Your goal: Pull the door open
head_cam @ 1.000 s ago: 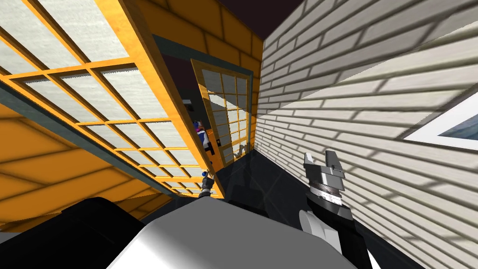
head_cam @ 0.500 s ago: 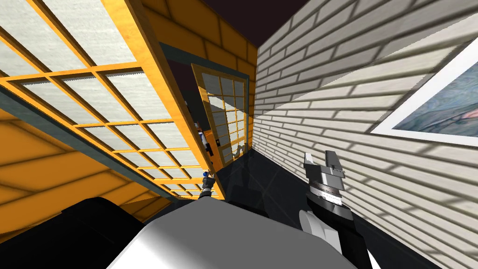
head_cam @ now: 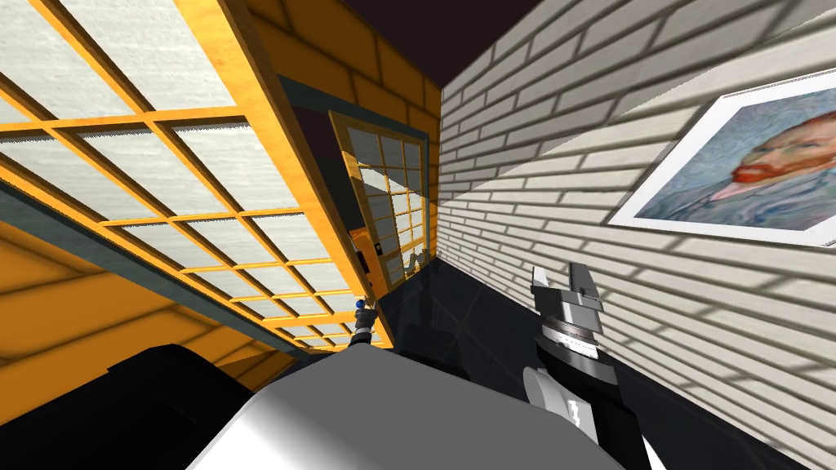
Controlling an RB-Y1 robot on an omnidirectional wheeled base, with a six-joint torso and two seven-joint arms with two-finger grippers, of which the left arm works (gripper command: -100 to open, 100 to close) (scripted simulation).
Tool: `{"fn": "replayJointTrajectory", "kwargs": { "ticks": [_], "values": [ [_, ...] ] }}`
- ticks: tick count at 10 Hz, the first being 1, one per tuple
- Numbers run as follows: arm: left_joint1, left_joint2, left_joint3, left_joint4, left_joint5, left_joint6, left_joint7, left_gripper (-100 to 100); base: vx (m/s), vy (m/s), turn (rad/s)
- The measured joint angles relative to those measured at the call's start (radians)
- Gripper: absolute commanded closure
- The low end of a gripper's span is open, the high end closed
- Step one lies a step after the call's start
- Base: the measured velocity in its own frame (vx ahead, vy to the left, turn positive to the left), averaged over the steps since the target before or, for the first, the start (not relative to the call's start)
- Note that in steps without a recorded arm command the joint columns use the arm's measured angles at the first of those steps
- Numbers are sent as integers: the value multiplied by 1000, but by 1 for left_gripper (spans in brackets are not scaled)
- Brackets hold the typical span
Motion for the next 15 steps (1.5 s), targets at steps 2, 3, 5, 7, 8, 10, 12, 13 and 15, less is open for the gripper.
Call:
{"fn": "replayJointTrajectory", "kwargs": {
  "ticks": [2, 3, 5, 7, 8, 10, 12, 13, 15],
  "values": [
    [-10, 5, -7, 8, 14, -5, 48, -100, -75, 25, -103],
    [-7, 6, -11, 0, 25, -5, 78, -100, -111, 43, -139],
    [-8, 2, -23, -11, 47, -9, 135, -100, -113, 37, -142],
    [-8, 1, -36, -20, 68, -13, 195, -100, -115, 40, -130],
    [-2, 2, -42, -32, 79, -15, 227, -100, -110, 27, -113],
    [3, 2, -50, -49, 101, -12, 282, -100, -104, 25, -110],
    [-4, 0, -61, -44, 117, -23, 334, -100, -111, 20, -104],
    [-2, -2, -67, -49, 124, -28, 357, -100, -100, 15, -86],
    [6, -1, -73, -71, 141, -18, 392, -100, -81, 15, -71]
  ]
}}
